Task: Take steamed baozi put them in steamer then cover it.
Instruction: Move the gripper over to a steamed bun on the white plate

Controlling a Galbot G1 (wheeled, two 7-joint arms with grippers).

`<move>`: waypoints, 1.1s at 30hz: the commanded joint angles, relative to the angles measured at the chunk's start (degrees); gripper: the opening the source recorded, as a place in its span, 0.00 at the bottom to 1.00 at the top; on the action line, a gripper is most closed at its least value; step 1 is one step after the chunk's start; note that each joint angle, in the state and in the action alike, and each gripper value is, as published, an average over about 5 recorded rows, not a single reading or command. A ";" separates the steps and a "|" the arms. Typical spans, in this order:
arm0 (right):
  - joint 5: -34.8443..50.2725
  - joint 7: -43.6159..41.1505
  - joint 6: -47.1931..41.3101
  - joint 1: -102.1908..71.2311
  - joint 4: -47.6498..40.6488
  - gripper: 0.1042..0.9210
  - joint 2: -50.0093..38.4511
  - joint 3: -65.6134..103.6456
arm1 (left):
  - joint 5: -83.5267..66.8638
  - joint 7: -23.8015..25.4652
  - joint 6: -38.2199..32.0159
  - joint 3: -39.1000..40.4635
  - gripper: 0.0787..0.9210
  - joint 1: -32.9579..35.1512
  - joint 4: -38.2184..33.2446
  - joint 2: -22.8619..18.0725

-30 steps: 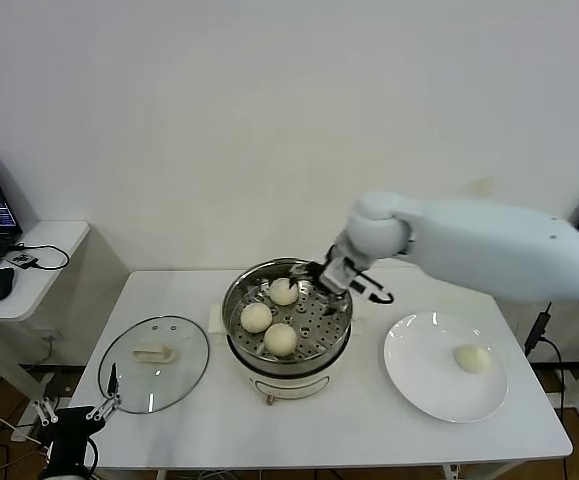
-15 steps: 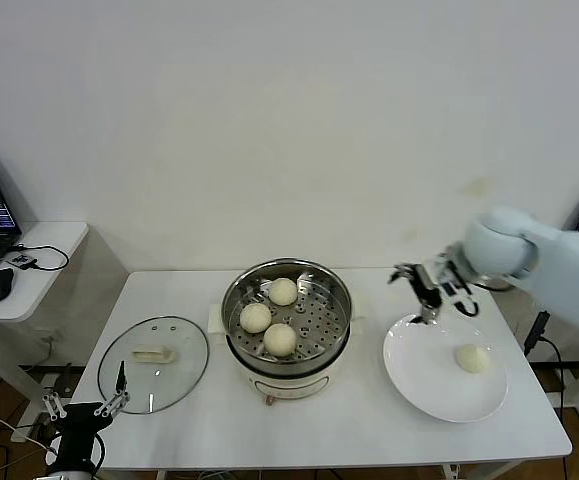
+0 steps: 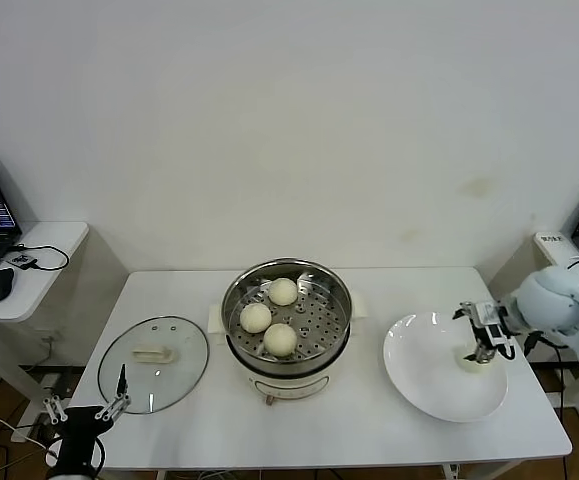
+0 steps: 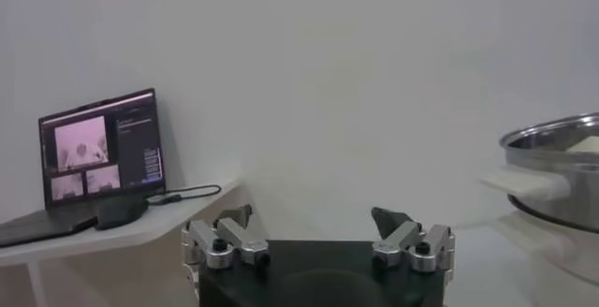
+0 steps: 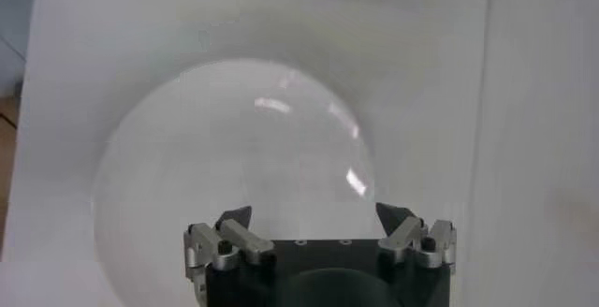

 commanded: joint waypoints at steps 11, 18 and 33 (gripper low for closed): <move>-8.68 0.95 -0.73 -13.81 -10.67 0.88 4.73 10.77 | 0.15 0.00 0.04 -0.68 0.88 0.97 -0.48 -0.28; -9.59 1.47 -0.65 -13.43 -12.95 0.86 6.55 10.86 | 0.12 -0.02 -0.01 -0.79 0.88 0.99 -0.26 -0.32; -9.85 1.96 -0.25 -12.23 -15.51 0.76 9.91 10.75 | 0.10 -0.02 0.00 -0.96 0.88 0.80 -0.10 -0.33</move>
